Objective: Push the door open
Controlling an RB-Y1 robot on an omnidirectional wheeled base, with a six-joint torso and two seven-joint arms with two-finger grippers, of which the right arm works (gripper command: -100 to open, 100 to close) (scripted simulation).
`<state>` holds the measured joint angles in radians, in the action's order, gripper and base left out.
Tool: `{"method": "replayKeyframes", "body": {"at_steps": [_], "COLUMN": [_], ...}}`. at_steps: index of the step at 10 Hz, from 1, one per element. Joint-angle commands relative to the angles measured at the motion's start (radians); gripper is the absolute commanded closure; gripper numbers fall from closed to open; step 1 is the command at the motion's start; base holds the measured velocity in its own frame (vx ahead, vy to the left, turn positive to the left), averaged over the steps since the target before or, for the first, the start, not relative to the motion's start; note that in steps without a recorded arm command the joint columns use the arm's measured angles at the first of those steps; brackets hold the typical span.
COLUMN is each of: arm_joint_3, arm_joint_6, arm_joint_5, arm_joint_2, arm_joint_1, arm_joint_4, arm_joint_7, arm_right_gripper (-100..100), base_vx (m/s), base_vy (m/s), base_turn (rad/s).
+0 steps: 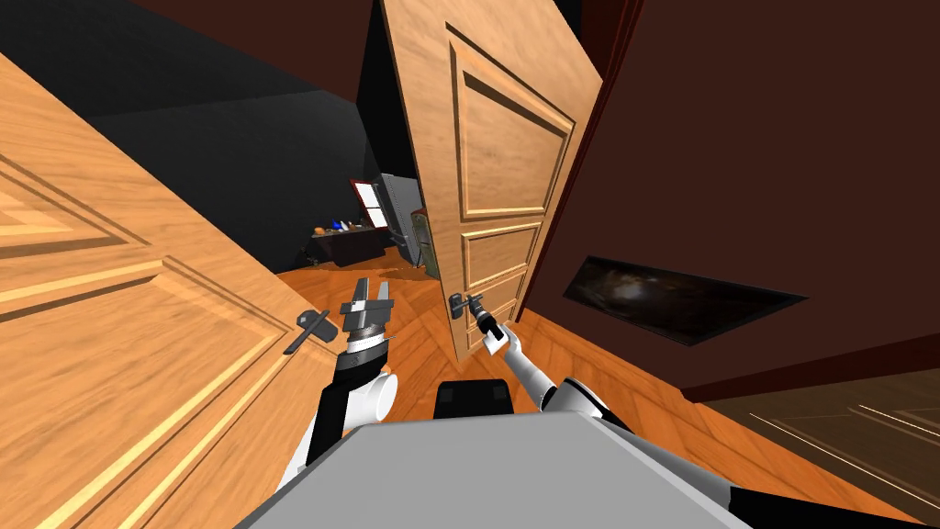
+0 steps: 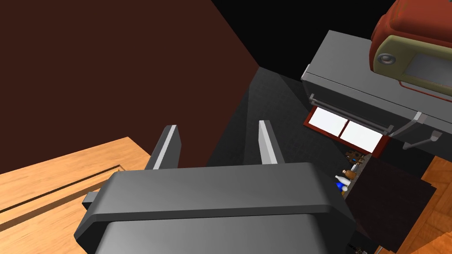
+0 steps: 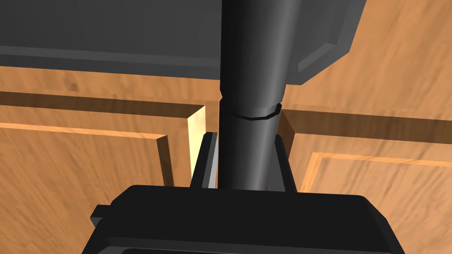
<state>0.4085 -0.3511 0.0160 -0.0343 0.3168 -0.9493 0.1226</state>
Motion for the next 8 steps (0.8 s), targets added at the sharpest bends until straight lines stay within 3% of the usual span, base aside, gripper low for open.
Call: {"method": "replayKeyframes", "body": {"at_steps": [1, 8], "arm_joint_3": [-0.029, -0.117], "arm_joint_6": [-0.010, -0.010], "arm_joint_5": [0.002, 0.007], "arm_joint_2": [-0.008, 0.023], "arm_joint_1": [0.006, 0.014], "arm_joint_4": [0.001, 0.030], "arm_joint_7": [-0.007, -0.039], "arm_right_gripper": [100, 100], "base_vx": [0.090, 0.078], "base_vy": [0.115, 0.153], "base_turn": [-0.041, -0.063]}}
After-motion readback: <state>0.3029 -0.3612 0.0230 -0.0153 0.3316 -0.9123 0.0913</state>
